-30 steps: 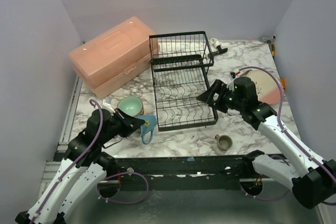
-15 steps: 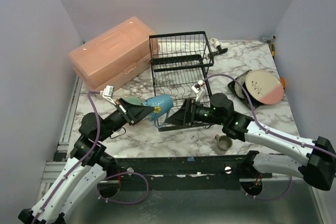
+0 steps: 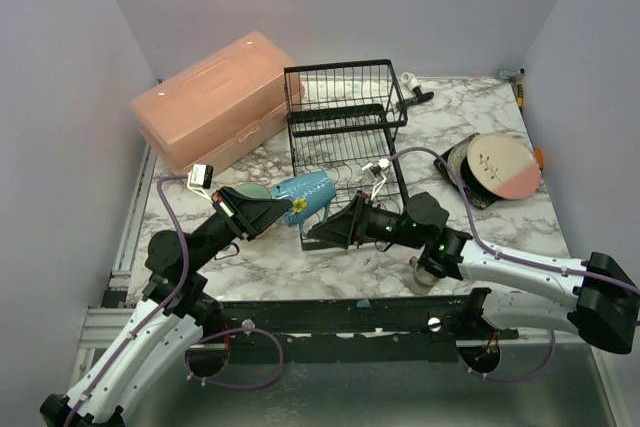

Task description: Load the mixed dishes into the dish rack

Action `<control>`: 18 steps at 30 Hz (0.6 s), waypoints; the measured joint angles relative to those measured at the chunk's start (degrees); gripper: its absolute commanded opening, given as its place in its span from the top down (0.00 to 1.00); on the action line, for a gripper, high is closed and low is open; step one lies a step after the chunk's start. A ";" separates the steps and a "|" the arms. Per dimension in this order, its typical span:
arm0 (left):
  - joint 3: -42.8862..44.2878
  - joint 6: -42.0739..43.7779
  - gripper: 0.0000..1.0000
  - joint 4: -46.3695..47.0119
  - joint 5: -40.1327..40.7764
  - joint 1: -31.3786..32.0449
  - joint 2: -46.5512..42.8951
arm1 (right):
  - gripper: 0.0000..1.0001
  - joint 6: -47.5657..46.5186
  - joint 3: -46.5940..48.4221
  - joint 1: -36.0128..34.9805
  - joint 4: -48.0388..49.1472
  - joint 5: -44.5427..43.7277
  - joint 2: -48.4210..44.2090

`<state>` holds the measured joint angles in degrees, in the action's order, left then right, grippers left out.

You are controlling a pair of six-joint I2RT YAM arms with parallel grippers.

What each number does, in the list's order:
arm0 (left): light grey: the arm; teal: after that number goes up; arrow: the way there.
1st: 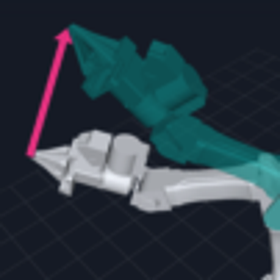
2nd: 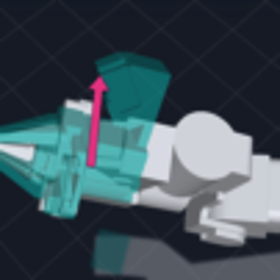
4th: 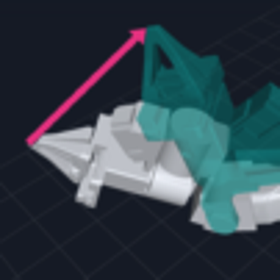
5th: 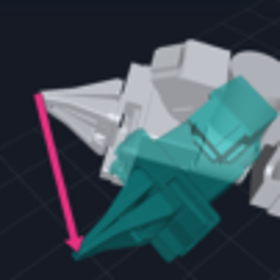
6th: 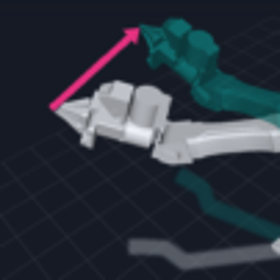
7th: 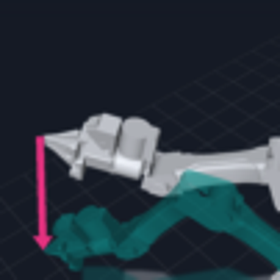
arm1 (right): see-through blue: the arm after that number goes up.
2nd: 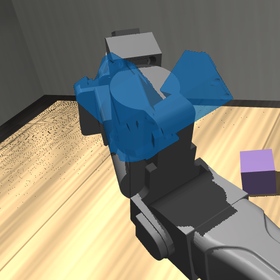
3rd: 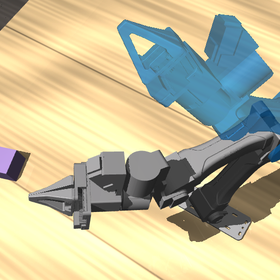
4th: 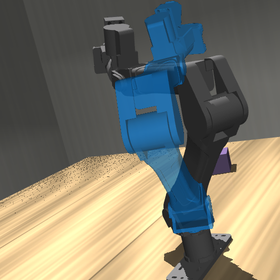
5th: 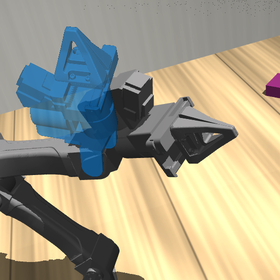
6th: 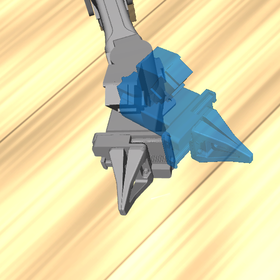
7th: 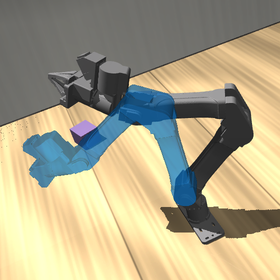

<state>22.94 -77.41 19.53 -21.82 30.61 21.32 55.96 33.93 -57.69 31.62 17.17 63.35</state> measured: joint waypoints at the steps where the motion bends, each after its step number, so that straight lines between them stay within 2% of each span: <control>1: -0.28 -0.48 1.00 1.27 -0.15 0.00 0.26 | 0.45 0.07 -0.44 0.00 1.01 -0.13 0.00; 6: -0.92 -2.32 1.00 5.31 -0.96 0.00 0.98 | 0.47 -0.11 -0.68 -0.46 4.76 -1.66 0.00; 8: -0.96 -2.82 1.00 6.60 -1.22 0.00 1.09 | 0.52 -0.42 -0.57 -0.48 5.29 -2.01 0.02; 12: -1.70 -3.67 1.00 8.85 -1.57 0.00 1.16 | 0.68 -0.68 -0.17 -0.52 6.80 -2.34 0.68; 15: -2.32 -3.82 1.00 9.60 -1.79 0.00 1.73 | 0.97 -0.44 -0.04 -0.66 8.35 -2.40 1.55; 16: -2.40 -3.85 0.87 9.73 -1.79 0.00 2.05 | 0.99 -0.94 -0.02 -0.74 8.72 -2.36 1.84; 18: -2.23 -3.76 0.52 9.44 -1.51 -0.22 2.82 | 0.99 -0.98 -0.04 -0.76 8.59 -2.99 2.23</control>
<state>20.71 -81.17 28.97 -23.33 30.39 24.14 54.98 33.89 -58.46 40.21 14.17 65.58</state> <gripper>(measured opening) 0.066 0.108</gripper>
